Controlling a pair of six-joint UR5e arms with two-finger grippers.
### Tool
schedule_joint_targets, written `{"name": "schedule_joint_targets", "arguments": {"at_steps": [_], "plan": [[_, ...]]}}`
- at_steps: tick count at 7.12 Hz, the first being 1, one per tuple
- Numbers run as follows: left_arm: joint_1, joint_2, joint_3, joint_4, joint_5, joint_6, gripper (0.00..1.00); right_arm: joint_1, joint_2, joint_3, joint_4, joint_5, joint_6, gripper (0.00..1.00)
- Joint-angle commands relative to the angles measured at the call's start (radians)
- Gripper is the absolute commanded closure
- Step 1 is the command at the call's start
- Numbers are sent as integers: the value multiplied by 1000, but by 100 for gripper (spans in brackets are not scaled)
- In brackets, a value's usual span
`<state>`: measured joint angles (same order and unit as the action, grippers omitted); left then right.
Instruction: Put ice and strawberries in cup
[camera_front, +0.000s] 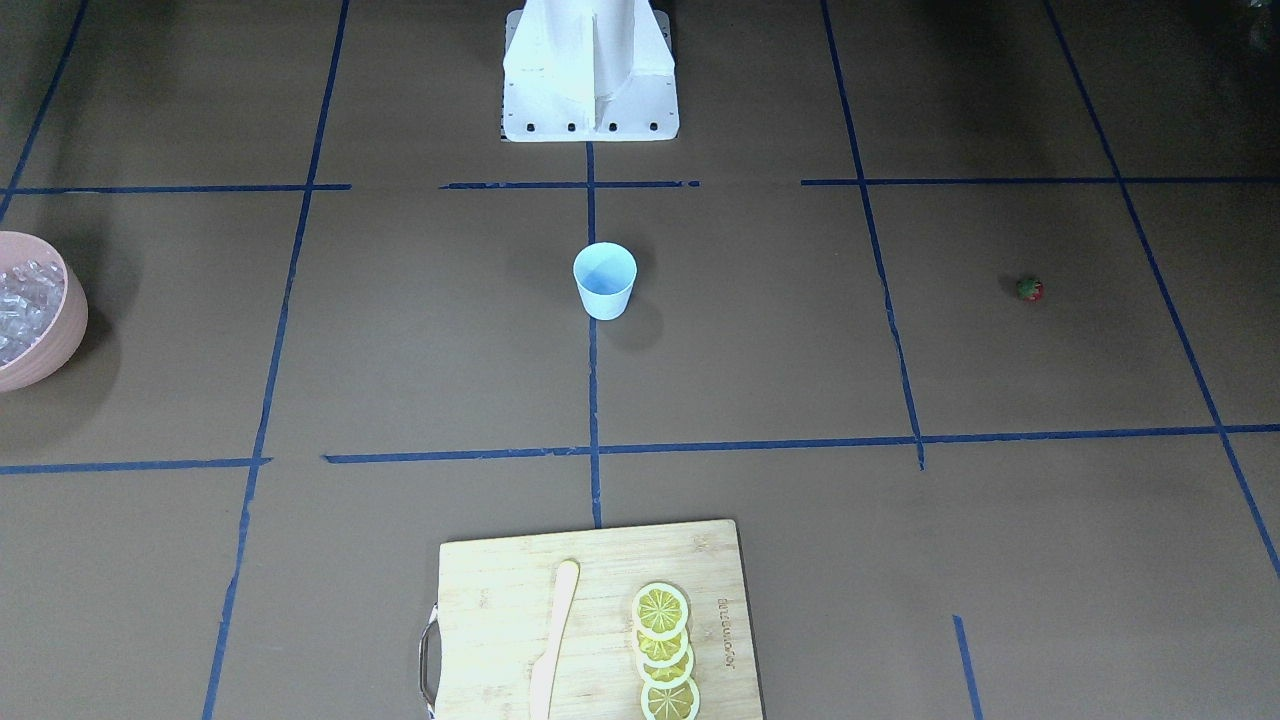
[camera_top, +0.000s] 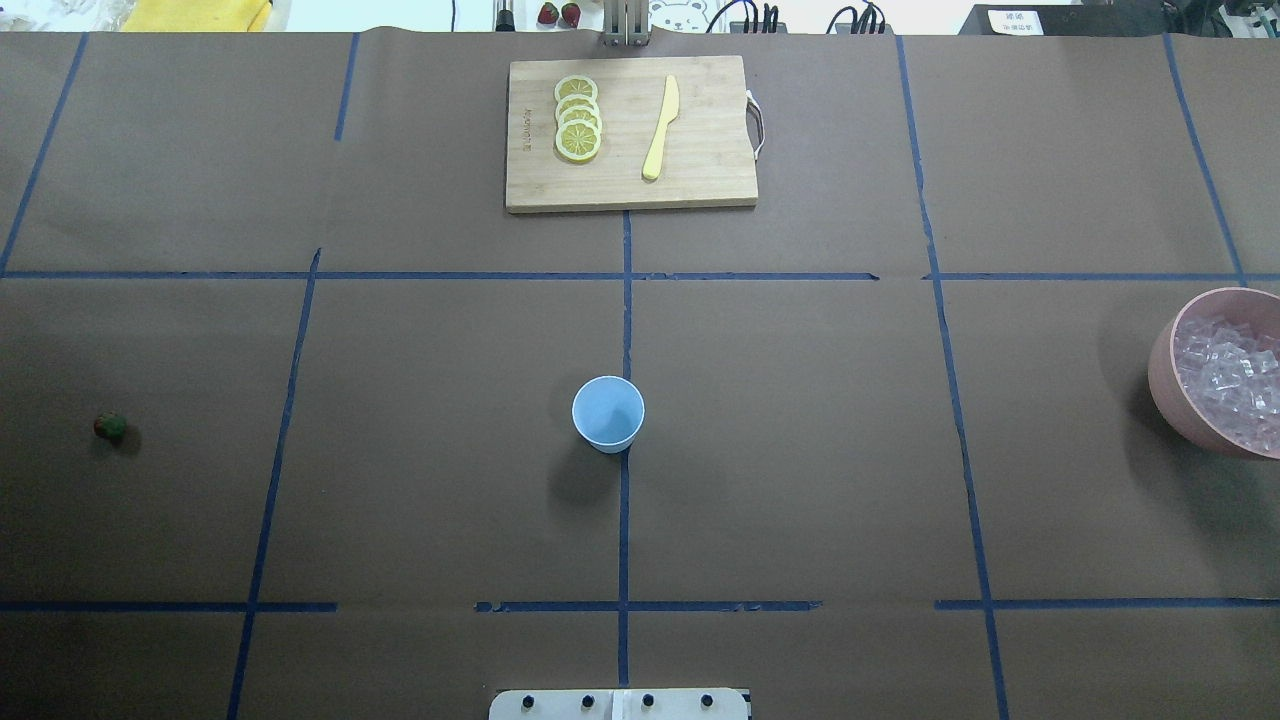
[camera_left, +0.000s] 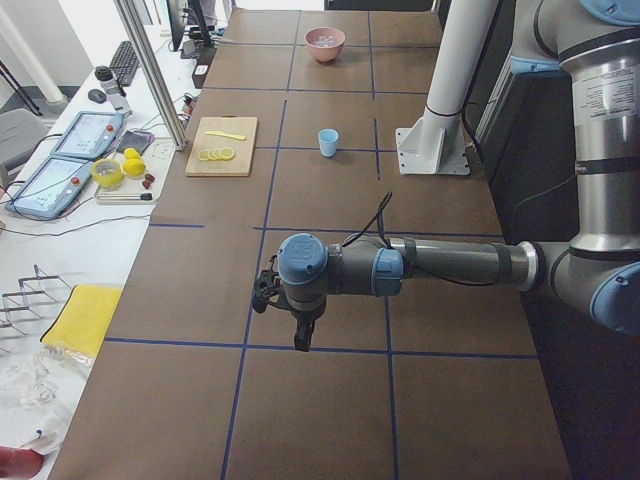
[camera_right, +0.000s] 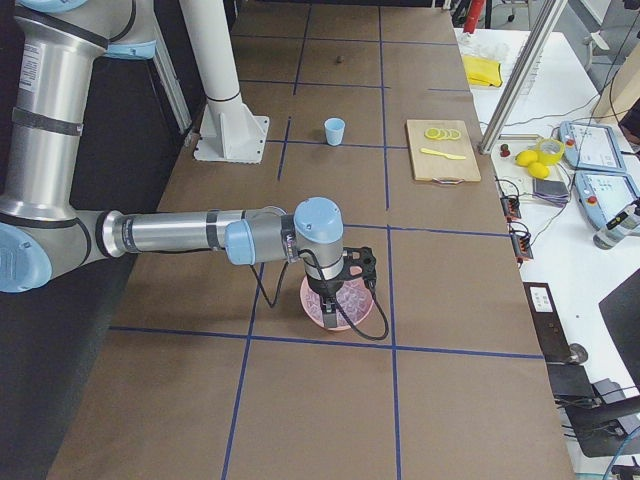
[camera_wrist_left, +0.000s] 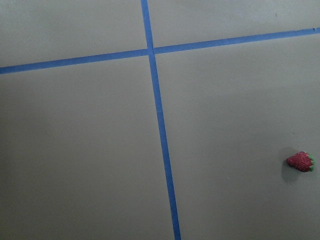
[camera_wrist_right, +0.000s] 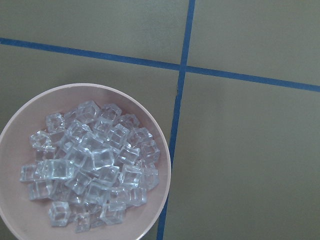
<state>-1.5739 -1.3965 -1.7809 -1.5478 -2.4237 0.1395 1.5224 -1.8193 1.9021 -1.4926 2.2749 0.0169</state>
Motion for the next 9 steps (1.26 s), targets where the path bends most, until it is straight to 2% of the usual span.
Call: {"name": "schedule_joint_targets", "arguments": {"at_steps": [1,3,4,7,9], "plan": [[0,5,-2,-2,0,0,0,-2,0,0,0,0,0,1],[0,5,-2,-2,-2,0,0,-17,0,-2,0,-2,0,1],[0,5,-2,-2,-2,0,0,-83,0,-5,44,-8,1,0],[0,5,-2,-2,-3,0,0,-272,2,-67,279,-21,289,1],[0,5,-2,-2,-5,0,0,-281,61,-183,380,-37,325,3]]}}
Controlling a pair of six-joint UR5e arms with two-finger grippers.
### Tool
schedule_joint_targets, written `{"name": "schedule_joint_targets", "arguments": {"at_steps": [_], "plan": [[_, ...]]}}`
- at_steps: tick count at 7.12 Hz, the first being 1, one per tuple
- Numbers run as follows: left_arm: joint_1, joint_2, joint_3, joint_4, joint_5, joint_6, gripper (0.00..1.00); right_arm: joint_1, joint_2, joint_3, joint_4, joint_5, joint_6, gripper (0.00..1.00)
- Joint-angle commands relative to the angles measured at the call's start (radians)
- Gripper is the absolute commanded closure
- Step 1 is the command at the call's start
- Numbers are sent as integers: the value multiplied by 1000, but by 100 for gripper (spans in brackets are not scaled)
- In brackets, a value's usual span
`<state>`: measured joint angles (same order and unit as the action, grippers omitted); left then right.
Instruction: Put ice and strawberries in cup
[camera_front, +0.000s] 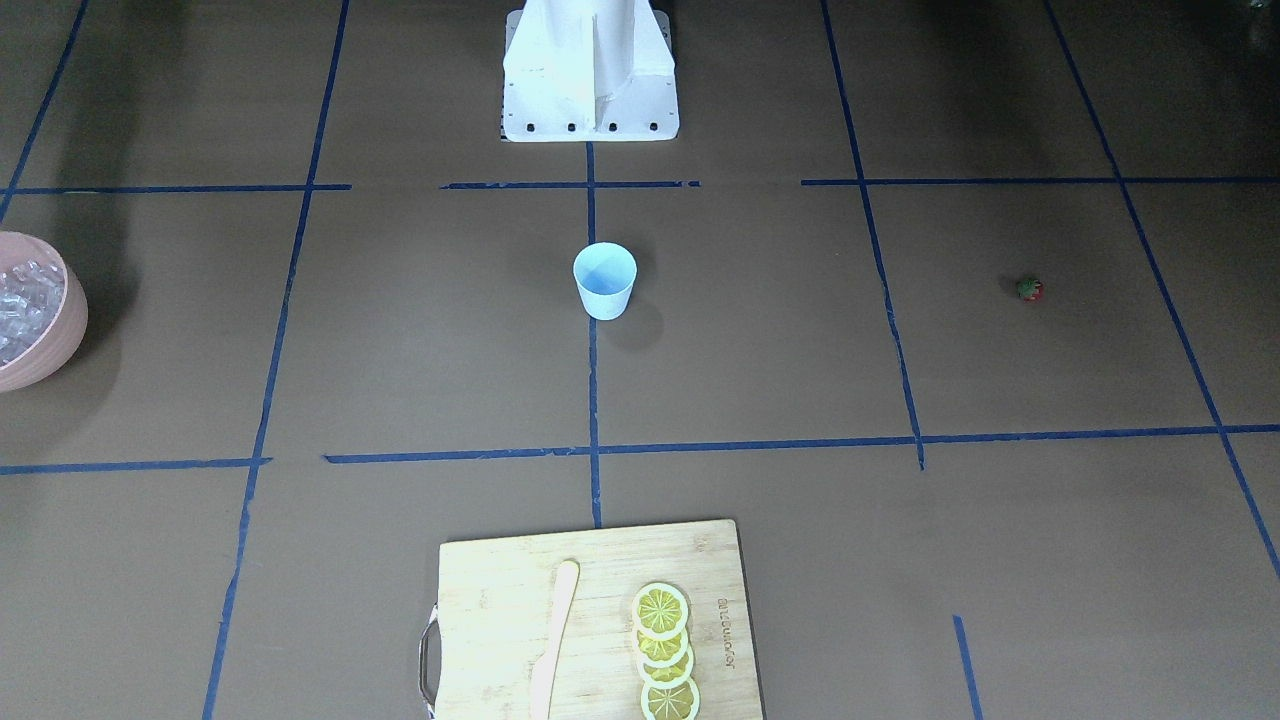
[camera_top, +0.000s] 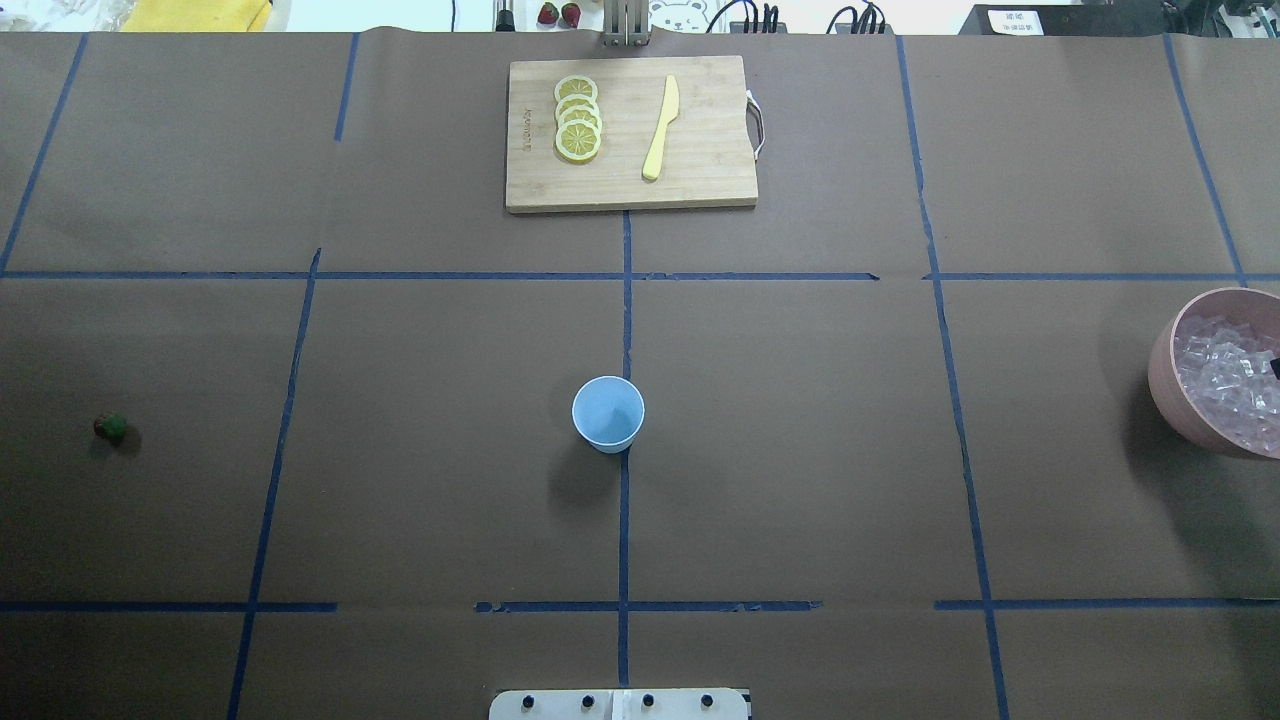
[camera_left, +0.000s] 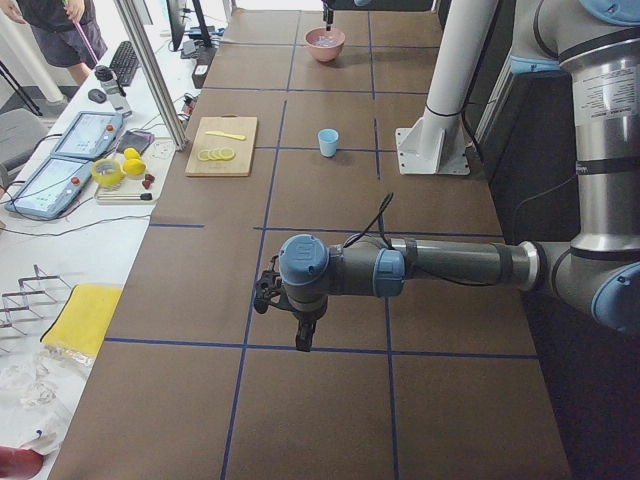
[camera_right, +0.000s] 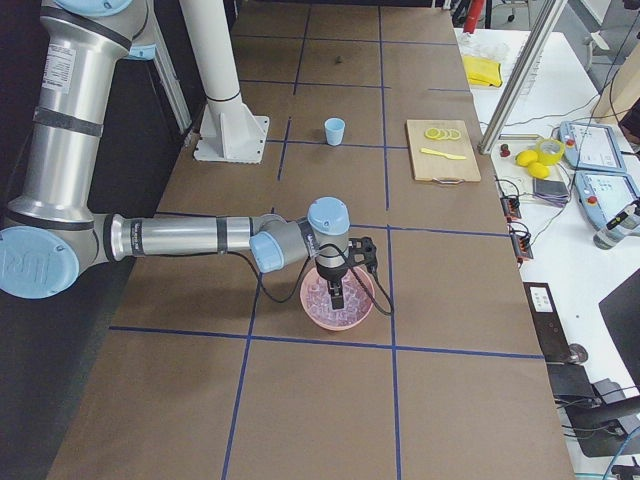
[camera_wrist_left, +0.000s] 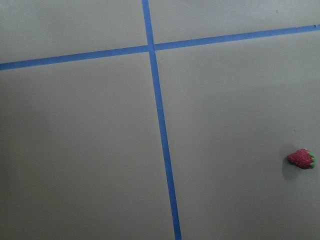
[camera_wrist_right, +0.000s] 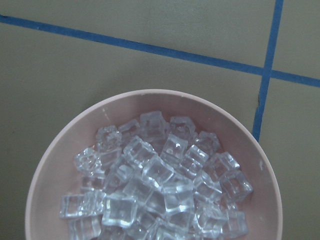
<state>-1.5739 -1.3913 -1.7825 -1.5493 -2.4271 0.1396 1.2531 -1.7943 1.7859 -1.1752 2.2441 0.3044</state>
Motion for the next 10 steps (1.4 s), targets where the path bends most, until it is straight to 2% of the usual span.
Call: {"name": "schedule_joint_targets", "arguments": {"at_steps": [1,10], "plan": [[0,2,0,0,-3,0,0,-12,67,-103,65,-7,50,5],[0,2,-8,0,-6,0,0,-41,76,-126,65,-12,50,7]]}}
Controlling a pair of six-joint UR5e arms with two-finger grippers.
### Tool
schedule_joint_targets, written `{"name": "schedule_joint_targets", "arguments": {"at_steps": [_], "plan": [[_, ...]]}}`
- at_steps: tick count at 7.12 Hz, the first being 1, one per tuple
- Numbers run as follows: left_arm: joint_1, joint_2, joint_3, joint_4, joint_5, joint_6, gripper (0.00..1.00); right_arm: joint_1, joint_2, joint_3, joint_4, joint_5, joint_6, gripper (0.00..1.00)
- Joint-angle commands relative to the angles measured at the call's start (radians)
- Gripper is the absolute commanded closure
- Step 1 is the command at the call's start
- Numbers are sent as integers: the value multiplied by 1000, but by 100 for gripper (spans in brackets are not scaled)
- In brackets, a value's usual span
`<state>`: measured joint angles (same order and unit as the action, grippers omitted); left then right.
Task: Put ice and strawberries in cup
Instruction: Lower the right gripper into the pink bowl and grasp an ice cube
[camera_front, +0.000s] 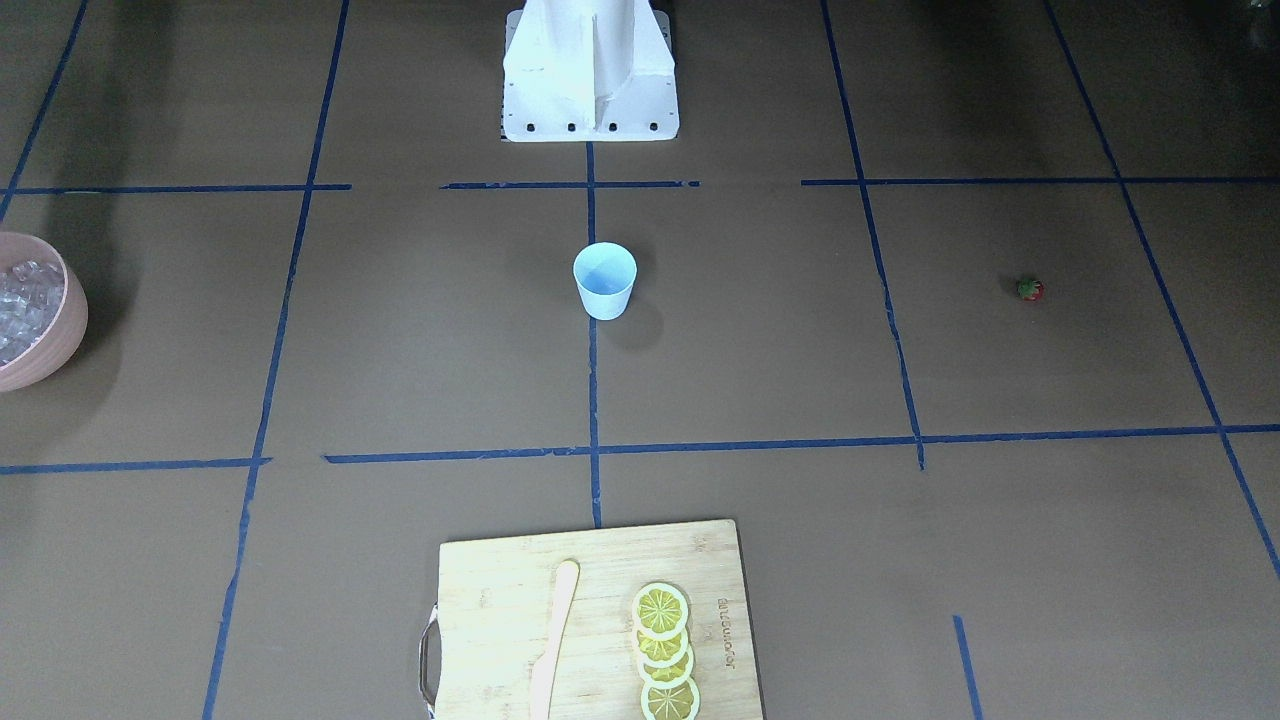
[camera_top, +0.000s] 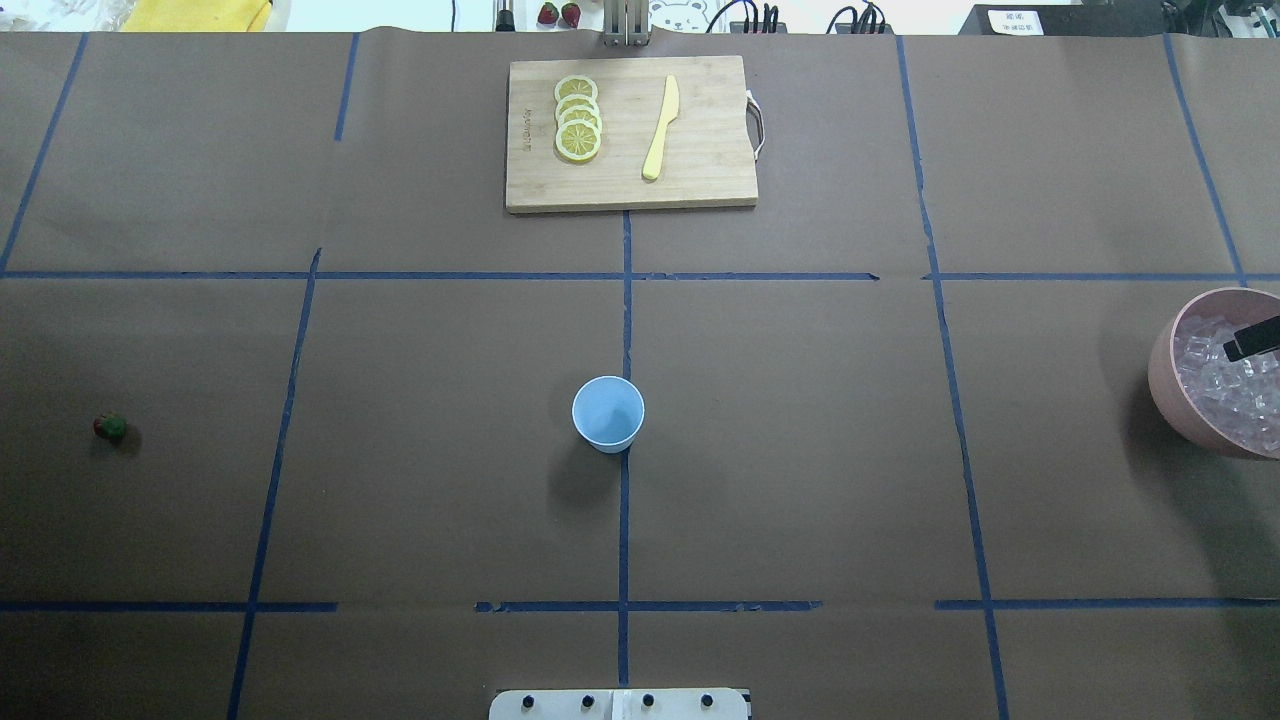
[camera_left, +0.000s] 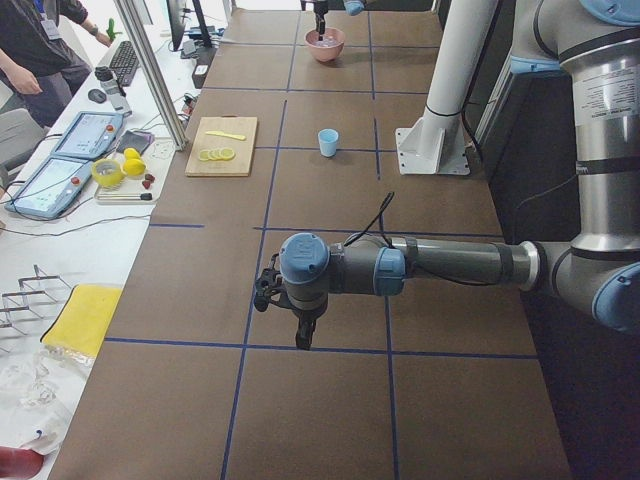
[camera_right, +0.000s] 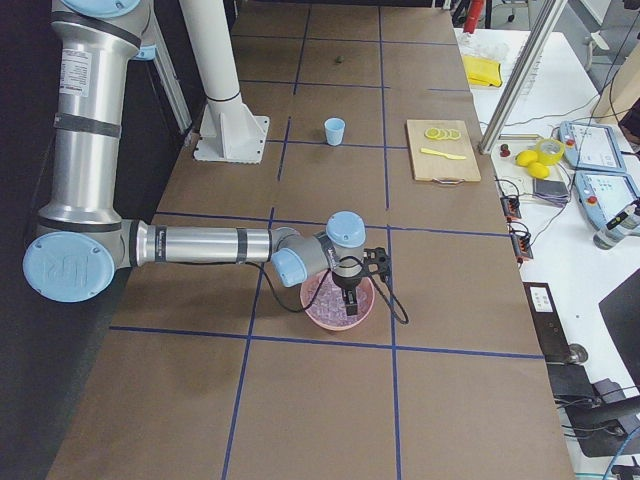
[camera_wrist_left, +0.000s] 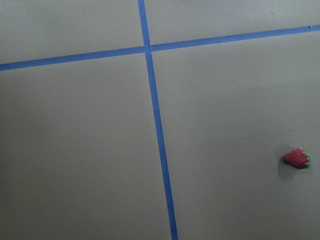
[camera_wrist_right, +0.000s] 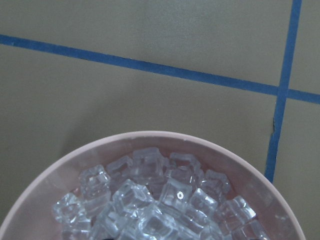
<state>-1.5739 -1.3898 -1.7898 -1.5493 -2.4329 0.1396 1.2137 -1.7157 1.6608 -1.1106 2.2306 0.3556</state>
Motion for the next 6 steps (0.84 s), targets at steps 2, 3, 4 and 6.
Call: {"name": "schedule_joint_targets", "arguments": {"at_steps": [2,3,4,6], "plan": [[0,0,0,0,0,0,0,-3,-2,-1,-2,0,-1,14],[0,0,0,0,0,0,0,-3,-2,-6,-8,-2,-1,18],[0,0,0,0,0,0,0,-6,-2,-18,-2,-2,-3,18],[0,0,0,0,0,0,0,-8,-1,-18,-2,-2,-1,18]]}}
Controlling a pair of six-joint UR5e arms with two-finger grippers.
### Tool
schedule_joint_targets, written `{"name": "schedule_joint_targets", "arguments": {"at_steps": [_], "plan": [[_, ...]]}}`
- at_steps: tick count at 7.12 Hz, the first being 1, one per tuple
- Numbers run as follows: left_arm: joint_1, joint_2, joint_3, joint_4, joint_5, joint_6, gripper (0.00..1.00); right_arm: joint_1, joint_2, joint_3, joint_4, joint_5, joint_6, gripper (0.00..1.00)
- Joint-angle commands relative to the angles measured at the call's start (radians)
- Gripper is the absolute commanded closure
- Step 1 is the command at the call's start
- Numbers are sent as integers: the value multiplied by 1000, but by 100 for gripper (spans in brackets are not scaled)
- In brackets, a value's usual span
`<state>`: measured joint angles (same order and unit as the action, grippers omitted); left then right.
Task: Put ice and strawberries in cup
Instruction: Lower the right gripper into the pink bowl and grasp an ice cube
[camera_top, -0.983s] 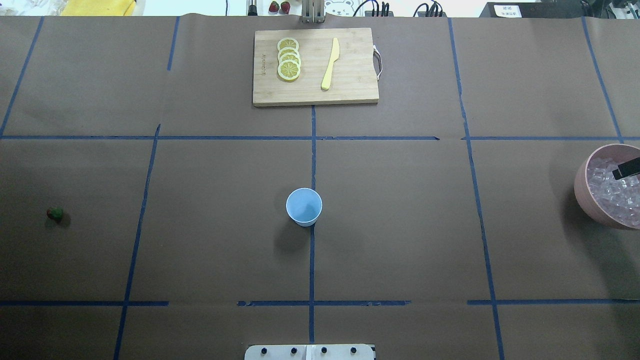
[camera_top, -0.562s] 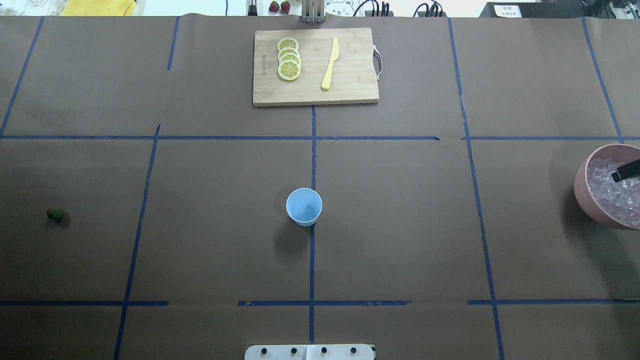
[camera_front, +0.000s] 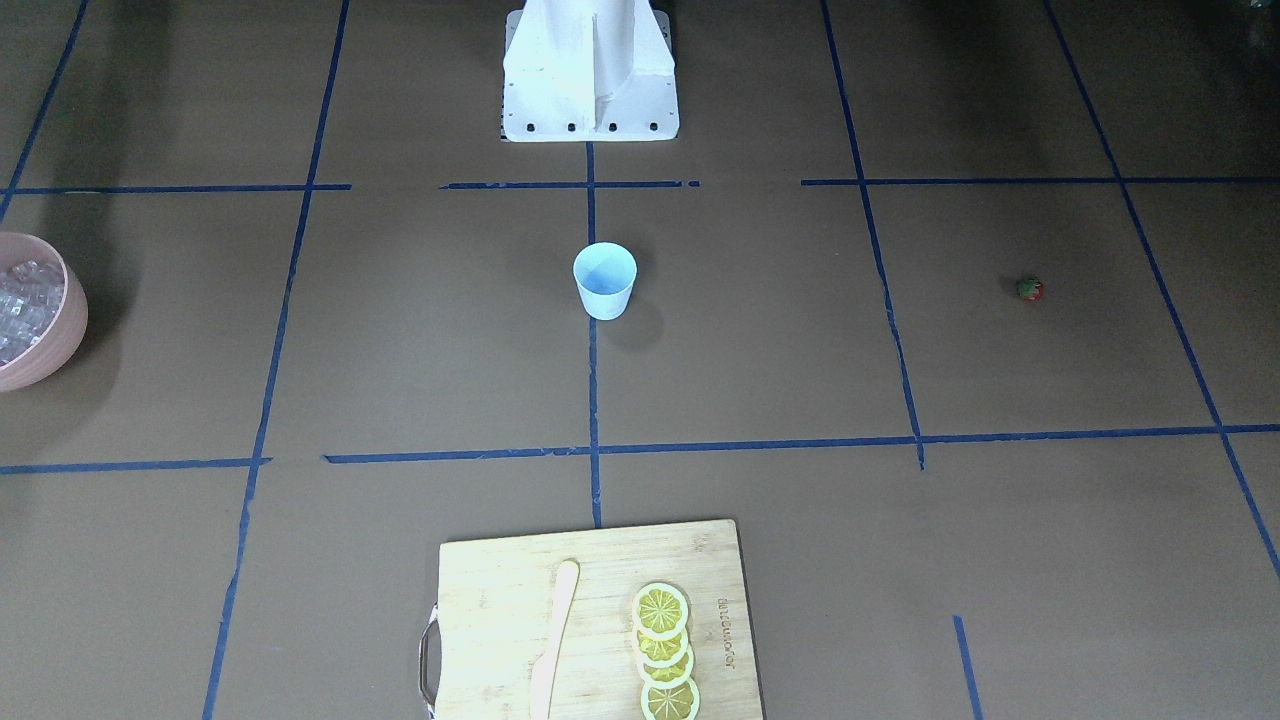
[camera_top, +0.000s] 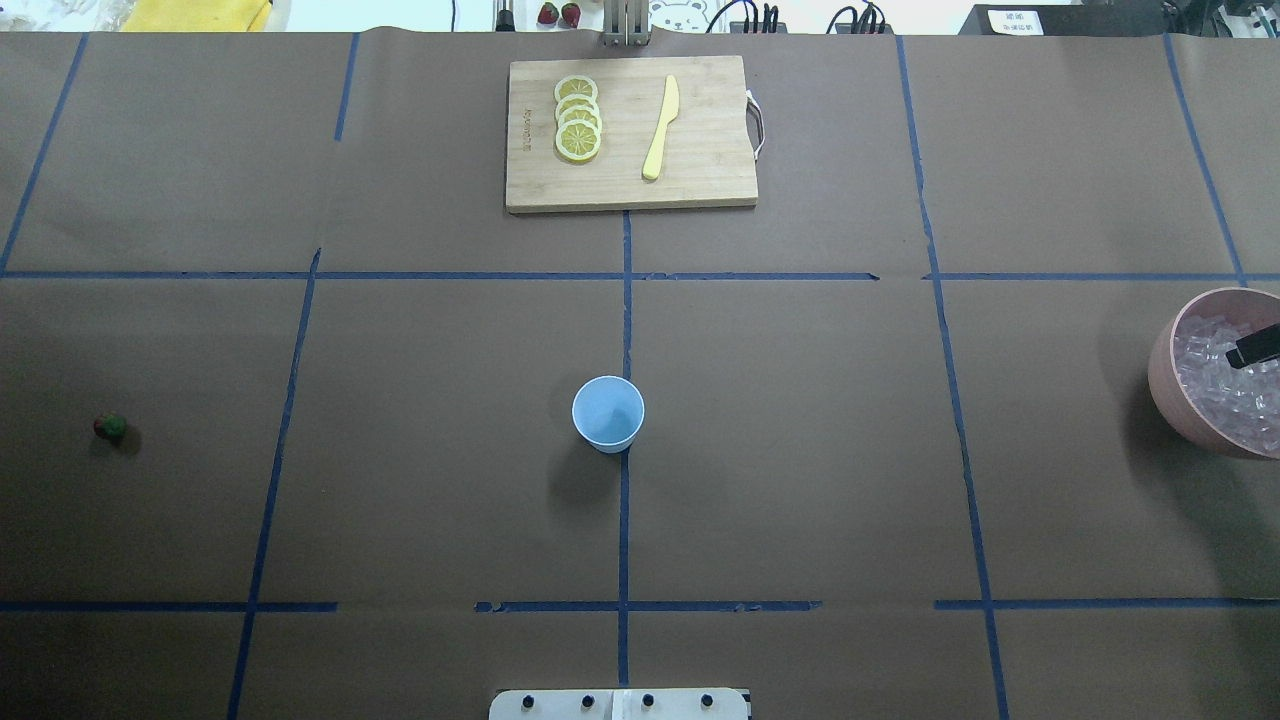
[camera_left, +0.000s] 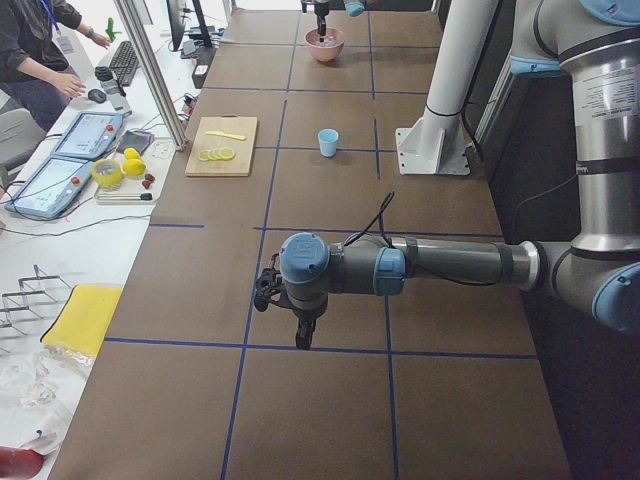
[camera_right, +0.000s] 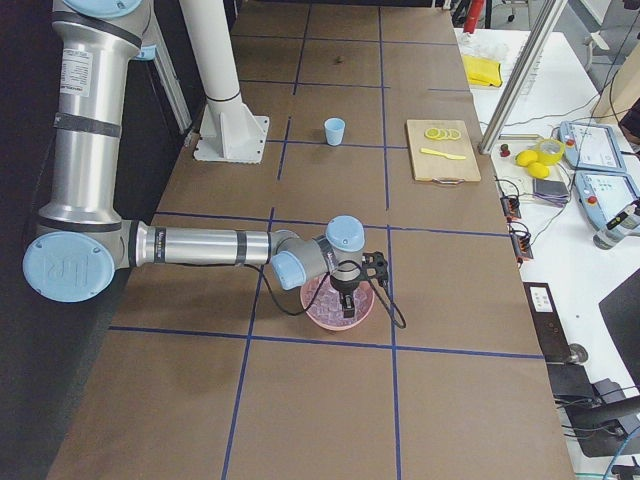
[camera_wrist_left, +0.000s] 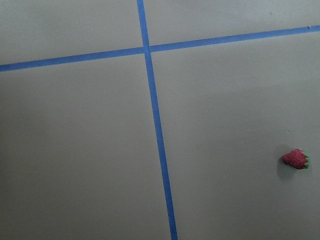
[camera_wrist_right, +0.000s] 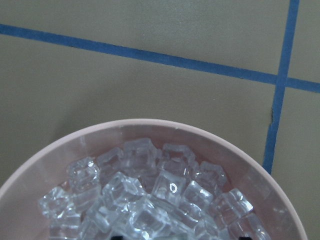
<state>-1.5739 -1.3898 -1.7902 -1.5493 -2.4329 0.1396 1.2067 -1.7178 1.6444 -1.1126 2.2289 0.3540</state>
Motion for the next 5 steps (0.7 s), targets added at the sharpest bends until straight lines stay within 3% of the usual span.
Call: {"name": "schedule_joint_targets", "arguments": {"at_steps": [1,2,3,4,5], "plan": [[0,0,0,0,0,2,0,-1,1,-2,0,1,0,22],[0,0,0,0,0,0,0,-1,1,0,-1,6,2,48],[0,0,0,0,0,0,0,-1,0,3,-1,6,2,83],[0,0,0,0,0,0,0,1,0,5,-1,8,0,93],[0,0,-2,0,0,0,0,1,1,6,-1,9,0,95]]}}
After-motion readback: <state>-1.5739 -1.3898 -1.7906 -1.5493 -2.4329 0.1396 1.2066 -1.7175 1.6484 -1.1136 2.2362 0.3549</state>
